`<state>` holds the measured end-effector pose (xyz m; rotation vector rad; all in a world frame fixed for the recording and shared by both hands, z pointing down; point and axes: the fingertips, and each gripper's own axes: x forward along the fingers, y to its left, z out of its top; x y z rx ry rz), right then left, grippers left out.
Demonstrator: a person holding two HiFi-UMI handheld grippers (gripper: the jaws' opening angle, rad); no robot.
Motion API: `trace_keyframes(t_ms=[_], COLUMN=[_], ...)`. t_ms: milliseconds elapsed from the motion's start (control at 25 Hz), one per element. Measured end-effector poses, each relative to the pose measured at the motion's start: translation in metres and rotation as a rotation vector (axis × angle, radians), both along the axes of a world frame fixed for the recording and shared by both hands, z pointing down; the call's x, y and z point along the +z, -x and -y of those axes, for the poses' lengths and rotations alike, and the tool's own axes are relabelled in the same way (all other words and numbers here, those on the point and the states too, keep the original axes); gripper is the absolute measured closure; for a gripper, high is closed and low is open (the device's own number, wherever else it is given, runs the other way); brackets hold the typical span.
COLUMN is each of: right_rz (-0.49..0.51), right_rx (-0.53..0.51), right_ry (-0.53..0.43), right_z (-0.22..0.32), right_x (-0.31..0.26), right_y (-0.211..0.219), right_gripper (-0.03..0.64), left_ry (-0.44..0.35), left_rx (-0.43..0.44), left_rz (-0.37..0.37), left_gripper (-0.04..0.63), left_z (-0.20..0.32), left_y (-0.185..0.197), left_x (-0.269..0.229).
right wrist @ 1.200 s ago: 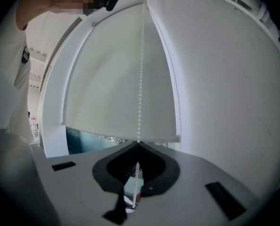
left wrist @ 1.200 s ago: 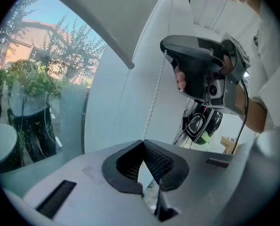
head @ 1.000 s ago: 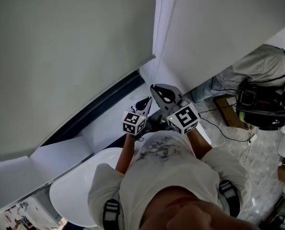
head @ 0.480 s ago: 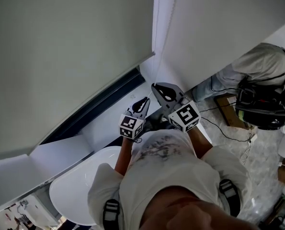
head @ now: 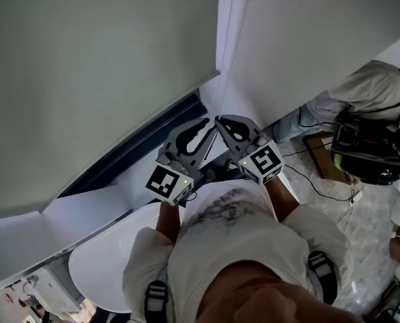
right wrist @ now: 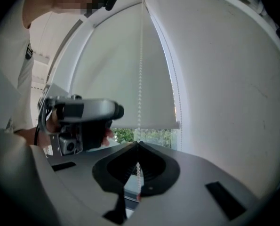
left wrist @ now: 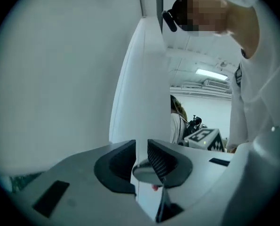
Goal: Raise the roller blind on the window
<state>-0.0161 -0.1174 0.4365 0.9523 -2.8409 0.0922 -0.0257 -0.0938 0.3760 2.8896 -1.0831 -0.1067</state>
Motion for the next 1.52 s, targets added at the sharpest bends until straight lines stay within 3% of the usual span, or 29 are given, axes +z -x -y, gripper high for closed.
trace_keyframes(t_ms=[160, 560, 680, 1000, 1520], right_rz=[0.004, 0.004, 0.003, 0.007, -0.003], right_rx=[-0.003, -0.011, -0.014, -0.023, -0.038], right_ry=[0.002, -0.011, -0.012, -0.005, -0.005], right_z=[-0.005, -0.01, -0.009, -0.004, -0.006], right_x=[-0.004, -0.009, -0.008, -0.002, -0.001], right_y=[0.001, 0.005, 0.004, 0.011, 0.018], right_gripper=[0.555, 0.555, 0.555, 0.555, 0.555], left_ry=[-0.085, -0.158, -0.14, -0.123, -0.131], left_rx=[0.022, 0.042, 0.054, -0.002, -0.001], left_rz=[-0.017, -0.011, -0.019, -0.054, -0.073], left_gripper=[0.528, 0.528, 0.575, 0.58, 0.583], left_z=[0.007, 0.023, 0.026, 0.025, 0.02], left_y=[-0.007, -0.025, -0.03, -0.018, -0.008], left_x=[-0.05, -0.11, -0.112, -0.101, -0.096])
